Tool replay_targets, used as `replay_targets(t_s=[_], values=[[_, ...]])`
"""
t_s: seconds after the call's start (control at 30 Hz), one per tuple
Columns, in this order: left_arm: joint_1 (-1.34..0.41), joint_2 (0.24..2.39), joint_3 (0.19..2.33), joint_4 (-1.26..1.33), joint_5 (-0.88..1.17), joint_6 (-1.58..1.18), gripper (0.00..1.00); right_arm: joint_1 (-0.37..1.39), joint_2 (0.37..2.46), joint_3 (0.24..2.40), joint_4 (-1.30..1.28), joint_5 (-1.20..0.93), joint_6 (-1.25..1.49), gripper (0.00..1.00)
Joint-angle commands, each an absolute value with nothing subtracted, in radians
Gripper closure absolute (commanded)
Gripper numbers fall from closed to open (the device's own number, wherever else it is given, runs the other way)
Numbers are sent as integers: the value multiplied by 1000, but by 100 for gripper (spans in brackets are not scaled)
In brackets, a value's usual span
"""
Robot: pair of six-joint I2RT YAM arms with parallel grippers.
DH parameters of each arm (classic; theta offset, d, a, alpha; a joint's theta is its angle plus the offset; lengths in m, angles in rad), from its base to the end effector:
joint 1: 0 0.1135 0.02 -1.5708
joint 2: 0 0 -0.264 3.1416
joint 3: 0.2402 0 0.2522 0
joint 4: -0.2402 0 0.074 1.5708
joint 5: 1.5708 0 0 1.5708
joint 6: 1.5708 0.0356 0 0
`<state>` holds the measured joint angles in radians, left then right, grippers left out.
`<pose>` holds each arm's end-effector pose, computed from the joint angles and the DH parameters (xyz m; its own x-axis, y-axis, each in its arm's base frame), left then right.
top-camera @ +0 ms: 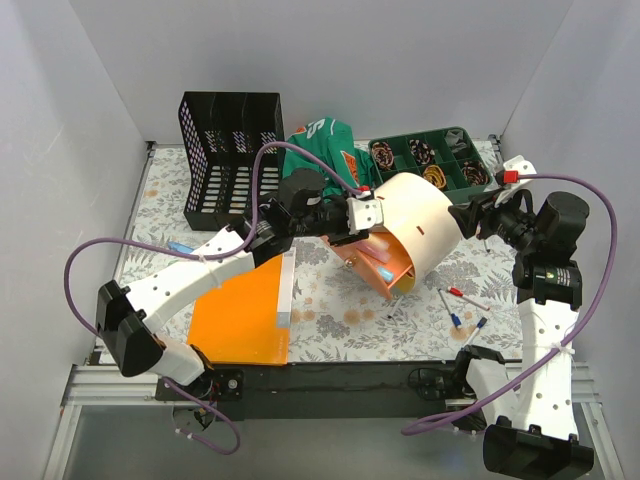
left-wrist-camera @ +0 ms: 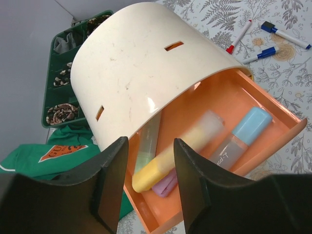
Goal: Organize the desk
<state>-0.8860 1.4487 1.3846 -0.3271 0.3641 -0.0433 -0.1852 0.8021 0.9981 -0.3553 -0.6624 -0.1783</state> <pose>0.2023 -0.2677 0.3788 -0.2813 0.2805 -0.9177 0.9207 0.3485 -0.1757 0.1670 -0.0090 0.3936 -0.0733 -0.1285 -0.9890 -0.4721 0.8780 -0.0791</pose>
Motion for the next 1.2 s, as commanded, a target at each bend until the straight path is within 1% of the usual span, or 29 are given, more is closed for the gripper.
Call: replay_targets(t_s=[0.0,0.13,0.23,0.33,0.37,0.43,0.47,0.5,0.53,0.57,0.6,0.63,0.67,0.7,0.73,0.77,0.83,0.87,1.0,1.03,1.07,1.17], values=[[-880,1442,1394,-310,410,-41,57,-195,795,988,-310,-683,-164,40],[-881,1433,1397,-305,399,-54,54,-196,793,986,-308,-689,-166,40],[-881,1396,1402,-264,390,-101,50,-196,795,988,-313,-750,-198,39],[-881,1321,1379,-190,351,-185,38,-196,801,997,-353,-934,-274,39],[-881,1293,1347,-166,315,-218,27,-196,805,1005,-383,-1036,-300,39],[-877,1209,1310,-112,278,-303,22,-193,821,1040,-416,-1109,-353,40],[-877,1180,1283,-98,228,-330,18,-190,828,1057,-451,-1155,-366,42],[-876,1151,1232,-66,195,-359,10,-183,844,1072,-469,-1166,-397,43],[-874,1085,1198,-52,157,-429,7,-173,850,1113,-489,-1167,-403,44],[-873,1054,1171,-45,114,-457,5,-148,857,1132,-503,-1152,-405,47],[-871,1022,1111,-46,24,-491,2,-128,873,1156,-537,-1138,-406,50],[-868,991,1082,-54,-42,-544,2,-103,880,1199,-554,-1120,-423,54],[-868,932,1053,-61,-89,-570,2,-36,887,1228,-569,-1062,-428,62],[-865,904,1016,-81,-165,-590,2,-2,905,1253,-607,-1025,-434,65],[-864,873,946,-87,-196,-629,2,64,916,1276,-620,-985,-437,69],[-862,809,904,-92,-224,-644,2,174,929,1329,-635,-906,-437,74],[-861,750,806,-116,-276,-666,2,300,982,1376,-676,-824,-437,81],[-861,726,780,-129,-294,-687,2,424,1003,1411,-690,-743,-437,88],[-859,577,675,-187,-360,-722,2,599,1130,1479,-768,-651,-505,94],[-859,557,658,-193,-380,-726,2,680,1147,1486,-793,-622,-523,94],[-859,536,622,-196,-385,-729,2,721,1182,1497,-808,-565,-561,94],[-859,485,568,-204,-396,-744,2,837,1233,1548,-871,-496,-609,94]])
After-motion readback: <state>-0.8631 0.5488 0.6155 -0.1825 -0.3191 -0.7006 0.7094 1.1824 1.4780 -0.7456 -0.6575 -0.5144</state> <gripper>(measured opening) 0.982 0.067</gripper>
